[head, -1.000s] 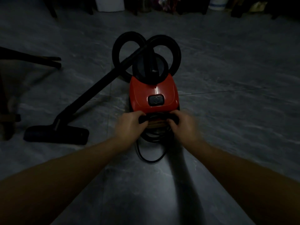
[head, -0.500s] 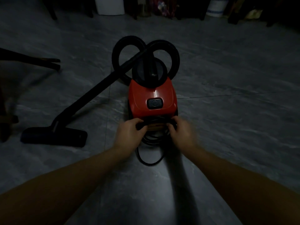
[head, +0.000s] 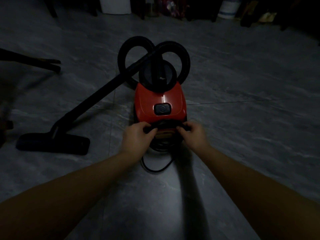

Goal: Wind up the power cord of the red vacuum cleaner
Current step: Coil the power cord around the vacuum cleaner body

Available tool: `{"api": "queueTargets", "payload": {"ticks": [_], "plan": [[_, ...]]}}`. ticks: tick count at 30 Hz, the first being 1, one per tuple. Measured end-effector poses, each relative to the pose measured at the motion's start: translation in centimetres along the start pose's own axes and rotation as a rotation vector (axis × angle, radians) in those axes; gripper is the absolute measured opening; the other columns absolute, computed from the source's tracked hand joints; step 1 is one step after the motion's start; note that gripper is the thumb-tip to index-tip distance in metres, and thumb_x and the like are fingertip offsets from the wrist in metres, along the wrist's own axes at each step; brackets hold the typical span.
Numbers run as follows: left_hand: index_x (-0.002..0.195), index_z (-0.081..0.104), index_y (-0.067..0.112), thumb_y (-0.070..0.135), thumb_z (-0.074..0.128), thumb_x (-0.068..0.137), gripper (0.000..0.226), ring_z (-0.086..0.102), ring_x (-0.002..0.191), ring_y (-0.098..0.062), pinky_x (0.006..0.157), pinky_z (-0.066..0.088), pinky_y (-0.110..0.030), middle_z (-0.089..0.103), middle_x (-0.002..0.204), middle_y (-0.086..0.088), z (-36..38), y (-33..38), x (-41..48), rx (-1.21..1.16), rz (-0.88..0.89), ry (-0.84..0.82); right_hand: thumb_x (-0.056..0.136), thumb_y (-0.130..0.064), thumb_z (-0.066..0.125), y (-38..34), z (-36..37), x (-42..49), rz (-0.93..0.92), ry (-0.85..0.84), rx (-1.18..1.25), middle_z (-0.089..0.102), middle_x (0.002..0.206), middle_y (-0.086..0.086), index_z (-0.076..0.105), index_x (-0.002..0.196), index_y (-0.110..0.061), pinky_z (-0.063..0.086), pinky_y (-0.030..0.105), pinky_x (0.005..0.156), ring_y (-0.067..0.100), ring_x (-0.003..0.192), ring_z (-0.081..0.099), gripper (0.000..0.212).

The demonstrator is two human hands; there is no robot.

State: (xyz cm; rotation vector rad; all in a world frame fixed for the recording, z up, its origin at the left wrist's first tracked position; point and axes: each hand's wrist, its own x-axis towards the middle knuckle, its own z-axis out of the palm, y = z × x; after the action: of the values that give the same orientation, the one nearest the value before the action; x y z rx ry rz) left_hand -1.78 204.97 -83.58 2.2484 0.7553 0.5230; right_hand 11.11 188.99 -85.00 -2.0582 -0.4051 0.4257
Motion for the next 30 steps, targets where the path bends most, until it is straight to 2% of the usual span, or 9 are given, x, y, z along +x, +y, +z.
{"api": "queueTargets", "payload": {"ticks": [4, 7, 10, 14, 20, 26, 30], "plan": [[0.085, 0.075, 0.02, 0.036, 0.074, 0.082, 0.017, 0.061, 0.068, -0.004, 0.057, 0.032, -0.007, 0.071, 0.074, 0.008, -0.1, -0.2, 0.4, 0.022, 0.013, -0.025, 0.089, -0.019, 0.071, 0.6, 0.5, -0.8, -0.026, 0.043, 0.084, 0.07, 0.072, -0.002, 0.069, 0.079, -0.029, 0.053, 0.034, 0.067, 0.011, 0.063, 0.065, 0.014], [0.078, 0.073, 0.023, 0.038, 0.075, 0.081, 0.016, 0.062, 0.064, -0.004, 0.054, 0.032, -0.009, 0.064, 0.065, 0.013, -0.3, -0.4, 0.7, 0.013, 0.018, -0.053, 0.086, -0.022, 0.075, 0.5, 0.4, -0.9, 0.005, 0.065, 0.124, 0.07, 0.086, -0.007, 0.07, 0.089, -0.026, 0.055, 0.03, 0.075, 0.008, 0.079, 0.068, 0.007], [0.07, 0.066, 0.03, 0.041, 0.074, 0.08, 0.017, 0.06, 0.061, 0.001, 0.054, 0.034, -0.014, 0.06, 0.06, 0.017, -0.5, -0.3, 0.7, -0.001, 0.004, -0.074, 0.086, -0.02, 0.074, -0.1, 0.1, -1.1, -0.029, 0.098, 0.05, 0.063, 0.091, -0.016, 0.07, 0.102, -0.017, 0.05, 0.02, 0.077, -0.001, 0.086, 0.061, 0.017], [0.066, 0.066, 0.027, 0.042, 0.073, 0.079, 0.021, 0.059, 0.057, 0.002, 0.05, 0.033, -0.017, 0.062, 0.057, 0.013, -0.6, -0.2, 0.8, 0.007, -0.028, -0.093, 0.082, -0.023, 0.075, -0.8, 0.8, -1.3, -0.105, 0.159, -0.015, 0.063, 0.089, -0.017, 0.071, 0.102, -0.019, 0.058, 0.035, 0.084, 0.001, 0.085, 0.063, 0.021], [0.063, 0.064, 0.028, 0.041, 0.074, 0.079, 0.023, 0.06, 0.056, 0.001, 0.049, 0.035, -0.018, 0.062, 0.056, 0.012, -0.5, 0.1, 1.0, 0.016, -0.034, -0.102, 0.075, -0.048, 0.068, -0.8, 0.8, -1.8, -0.147, 0.171, 0.041, 0.07, 0.09, -0.013, 0.07, 0.095, -0.029, 0.061, 0.043, 0.077, 0.007, 0.083, 0.069, 0.028], [0.073, 0.07, 0.024, 0.04, 0.073, 0.078, 0.017, 0.061, 0.062, -0.002, 0.054, 0.042, -0.022, 0.065, 0.064, 0.01, -0.4, 0.1, 1.0, 0.024, -0.007, -0.095, 0.087, -0.03, 0.069, -0.4, 0.4, -1.6, -0.13, 0.172, 0.036, 0.07, 0.095, -0.01, 0.071, 0.1, -0.026, 0.059, 0.047, 0.08, 0.017, 0.086, 0.07, 0.014], [0.087, 0.072, 0.024, 0.036, 0.075, 0.079, 0.015, 0.063, 0.069, -0.005, 0.062, 0.047, -0.023, 0.068, 0.075, 0.012, -0.2, -0.1, 0.6, 0.029, 0.052, -0.054, 0.085, -0.028, 0.072, -0.5, 0.3, -1.1, -0.092, 0.194, 0.018, 0.07, 0.093, -0.01, 0.069, 0.094, -0.029, 0.06, 0.047, 0.079, 0.017, 0.085, 0.07, 0.009]]}}
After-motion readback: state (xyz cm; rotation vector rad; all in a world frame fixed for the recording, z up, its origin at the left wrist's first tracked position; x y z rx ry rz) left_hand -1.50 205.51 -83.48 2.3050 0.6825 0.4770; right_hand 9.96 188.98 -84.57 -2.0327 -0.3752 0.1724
